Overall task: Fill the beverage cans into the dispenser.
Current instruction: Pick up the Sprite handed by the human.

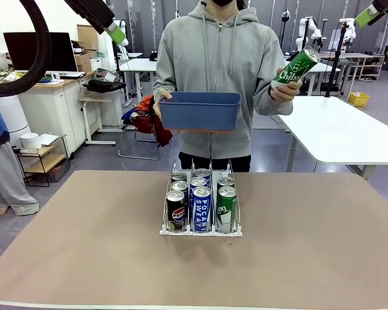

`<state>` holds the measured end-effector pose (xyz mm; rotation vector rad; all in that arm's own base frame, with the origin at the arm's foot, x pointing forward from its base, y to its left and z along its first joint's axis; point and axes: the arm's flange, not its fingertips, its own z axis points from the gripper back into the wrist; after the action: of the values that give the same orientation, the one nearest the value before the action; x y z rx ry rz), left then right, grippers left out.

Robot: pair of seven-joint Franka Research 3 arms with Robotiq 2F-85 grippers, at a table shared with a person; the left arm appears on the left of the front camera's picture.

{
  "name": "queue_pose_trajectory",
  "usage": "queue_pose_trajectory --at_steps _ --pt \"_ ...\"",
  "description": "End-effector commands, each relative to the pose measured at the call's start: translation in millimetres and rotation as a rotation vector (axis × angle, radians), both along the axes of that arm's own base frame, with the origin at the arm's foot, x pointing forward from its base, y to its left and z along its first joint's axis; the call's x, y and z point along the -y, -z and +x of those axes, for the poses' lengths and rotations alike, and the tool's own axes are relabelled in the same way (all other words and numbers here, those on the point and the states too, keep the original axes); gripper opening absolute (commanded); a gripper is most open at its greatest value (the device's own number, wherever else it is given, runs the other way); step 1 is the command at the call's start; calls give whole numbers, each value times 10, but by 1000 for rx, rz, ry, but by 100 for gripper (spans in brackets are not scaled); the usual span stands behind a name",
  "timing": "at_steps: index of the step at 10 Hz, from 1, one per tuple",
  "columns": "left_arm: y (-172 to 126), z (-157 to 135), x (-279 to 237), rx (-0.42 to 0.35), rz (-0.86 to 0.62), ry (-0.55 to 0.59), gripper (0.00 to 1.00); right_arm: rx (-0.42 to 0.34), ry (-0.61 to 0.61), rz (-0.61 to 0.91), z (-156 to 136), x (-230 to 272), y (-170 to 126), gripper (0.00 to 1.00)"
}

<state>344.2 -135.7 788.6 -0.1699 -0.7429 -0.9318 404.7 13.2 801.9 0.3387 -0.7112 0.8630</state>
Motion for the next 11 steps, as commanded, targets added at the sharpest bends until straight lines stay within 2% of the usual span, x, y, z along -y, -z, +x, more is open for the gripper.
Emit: queue_pose_trajectory --at_steps 1,2,3,4,6,7,9,11 --pt "8 -8 -18 -6 -6 8 100 12 11 -10 91 41 5 100" --pt "8 -8 -18 -6 -6 8 100 -21 39 -27 69 -1 86 100" --pt "8 -8 -18 -6 -6 8 100 -45 28 -60 174 -35 136 100" --pt "8 -8 -18 -6 -6 8 100 -46 10 -72 340 -109 200 100" --pt "8 -8 -18 -6 -6 8 100 -45 45 -95 366 -254 398 100" --pt "8 -8 -18 -6 -6 8 100 -61 6 -101 459 -313 495 100" --pt "8 -8 -18 -6 -6 8 100 -76 12 -69 484 -435 614 100" --pt "8 -8 -18 -6 -6 8 100 -59 8 -41 560 -507 678 100"
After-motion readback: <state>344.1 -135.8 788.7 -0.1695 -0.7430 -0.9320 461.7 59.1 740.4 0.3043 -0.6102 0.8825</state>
